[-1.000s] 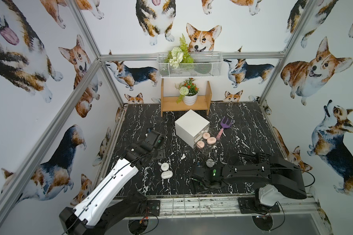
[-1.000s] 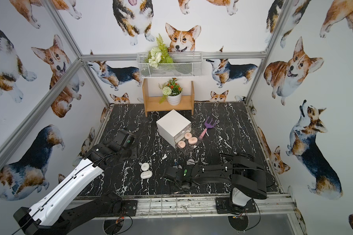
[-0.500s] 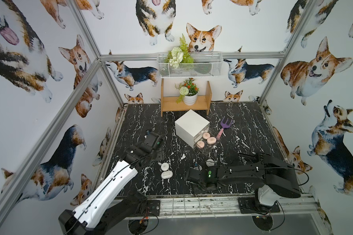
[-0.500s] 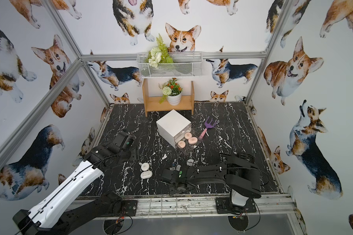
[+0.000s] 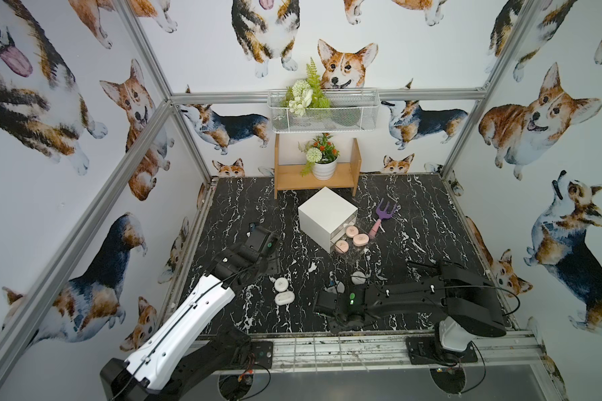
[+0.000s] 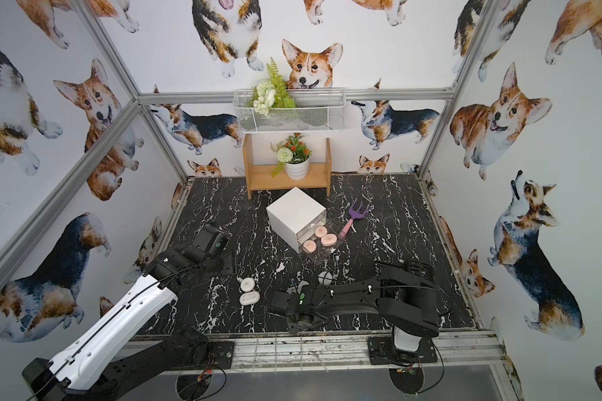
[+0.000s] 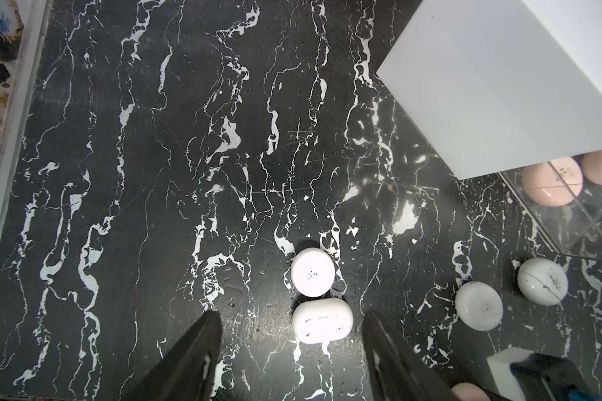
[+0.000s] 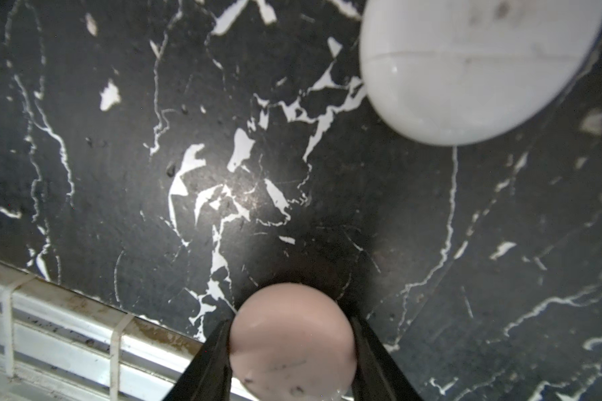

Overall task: Put the bluetooth earphones in the drawer according to color
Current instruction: Pick up the Bluetooth earphone from the center of the board.

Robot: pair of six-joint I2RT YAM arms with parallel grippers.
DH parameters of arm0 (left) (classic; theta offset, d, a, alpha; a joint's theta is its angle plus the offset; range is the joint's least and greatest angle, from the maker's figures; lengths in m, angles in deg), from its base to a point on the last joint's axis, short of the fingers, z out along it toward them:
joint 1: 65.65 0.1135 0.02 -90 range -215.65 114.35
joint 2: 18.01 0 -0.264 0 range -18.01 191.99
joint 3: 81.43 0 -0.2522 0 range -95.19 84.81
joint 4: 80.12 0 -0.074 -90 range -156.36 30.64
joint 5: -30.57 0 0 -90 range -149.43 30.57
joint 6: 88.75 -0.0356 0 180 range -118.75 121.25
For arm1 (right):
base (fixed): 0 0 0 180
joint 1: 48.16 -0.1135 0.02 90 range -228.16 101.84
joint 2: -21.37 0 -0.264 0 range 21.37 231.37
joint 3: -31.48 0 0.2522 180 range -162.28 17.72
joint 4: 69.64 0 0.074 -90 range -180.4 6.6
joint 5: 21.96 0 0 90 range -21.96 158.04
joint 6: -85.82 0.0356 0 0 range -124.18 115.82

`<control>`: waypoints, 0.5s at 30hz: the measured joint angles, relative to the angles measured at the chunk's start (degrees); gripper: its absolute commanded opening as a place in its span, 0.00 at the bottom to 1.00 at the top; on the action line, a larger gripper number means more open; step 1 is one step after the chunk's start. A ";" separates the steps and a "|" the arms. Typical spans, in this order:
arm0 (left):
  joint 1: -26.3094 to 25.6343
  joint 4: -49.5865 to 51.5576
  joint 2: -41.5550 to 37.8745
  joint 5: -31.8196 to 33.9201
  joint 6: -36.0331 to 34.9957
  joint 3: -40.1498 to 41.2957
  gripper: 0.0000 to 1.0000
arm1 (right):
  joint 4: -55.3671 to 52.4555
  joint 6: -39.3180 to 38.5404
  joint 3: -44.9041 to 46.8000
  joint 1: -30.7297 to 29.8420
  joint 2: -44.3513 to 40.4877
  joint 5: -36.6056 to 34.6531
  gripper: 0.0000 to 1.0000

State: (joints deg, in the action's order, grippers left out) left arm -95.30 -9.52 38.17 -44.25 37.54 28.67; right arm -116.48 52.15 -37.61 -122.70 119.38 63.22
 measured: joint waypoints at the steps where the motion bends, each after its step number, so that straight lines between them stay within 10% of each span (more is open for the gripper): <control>1: 0.00 0.04 -0.07 0.00 0.00 0.15 0.70 | -0.26 0.00 -0.28 -0.07 -0.07 -0.11 0.46; 9: 0.09 0.00 -0.31 0.00 0.00 0.44 0.70 | -6.91 -2.36 -9.33 1.73 -7.98 -5.81 0.44; 15: 0.13 -0.39 -0.11 -0.20 0.00 0.74 0.70 | -11.37 -7.91 -17.27 13.68 -14.86 -8.90 0.44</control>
State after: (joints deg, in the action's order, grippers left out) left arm -95.17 -9.92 38.06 -44.45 37.54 29.41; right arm -127.85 44.24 -54.88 -109.02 104.52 54.32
